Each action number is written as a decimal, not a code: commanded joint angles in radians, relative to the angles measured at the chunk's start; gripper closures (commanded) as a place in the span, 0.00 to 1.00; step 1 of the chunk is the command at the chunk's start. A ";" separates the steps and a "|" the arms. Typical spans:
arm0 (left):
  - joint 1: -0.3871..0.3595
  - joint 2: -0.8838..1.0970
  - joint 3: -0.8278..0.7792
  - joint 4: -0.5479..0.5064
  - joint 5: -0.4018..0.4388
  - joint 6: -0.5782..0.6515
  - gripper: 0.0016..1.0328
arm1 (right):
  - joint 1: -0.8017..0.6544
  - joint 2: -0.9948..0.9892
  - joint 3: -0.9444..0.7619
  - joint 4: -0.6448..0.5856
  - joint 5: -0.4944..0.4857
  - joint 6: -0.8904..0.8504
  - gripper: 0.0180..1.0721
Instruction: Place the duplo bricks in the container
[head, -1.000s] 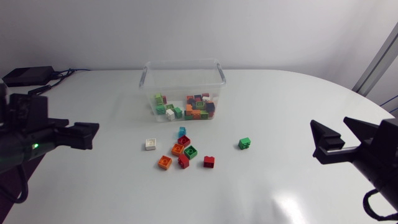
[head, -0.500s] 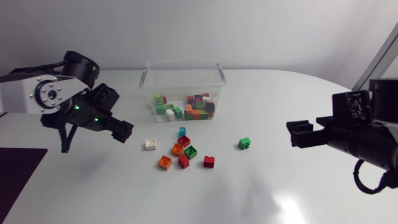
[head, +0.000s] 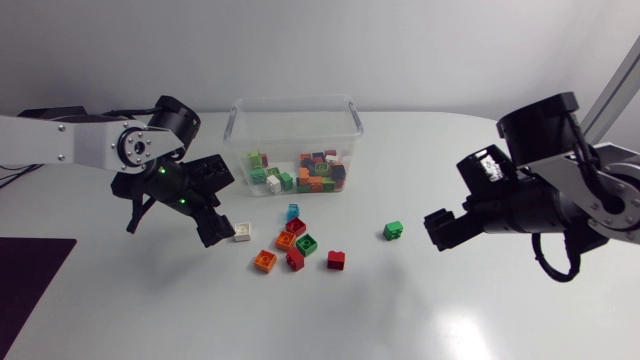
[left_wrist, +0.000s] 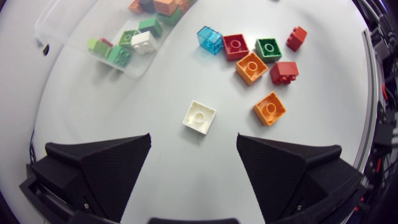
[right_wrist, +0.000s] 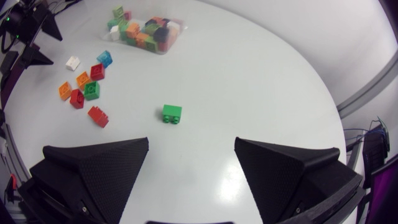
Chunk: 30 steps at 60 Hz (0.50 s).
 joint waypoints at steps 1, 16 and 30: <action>0.010 0.053 0.066 -0.042 0.037 0.146 0.10 | -0.007 0.055 0.039 -0.036 -0.023 -0.064 0.05; 0.043 0.171 0.112 -0.067 0.092 0.357 0.10 | -0.002 0.104 0.062 -0.031 -0.141 -0.123 0.05; 0.055 0.287 0.183 -0.091 0.114 0.429 0.21 | -0.007 0.198 0.102 -0.033 -0.143 -0.128 0.05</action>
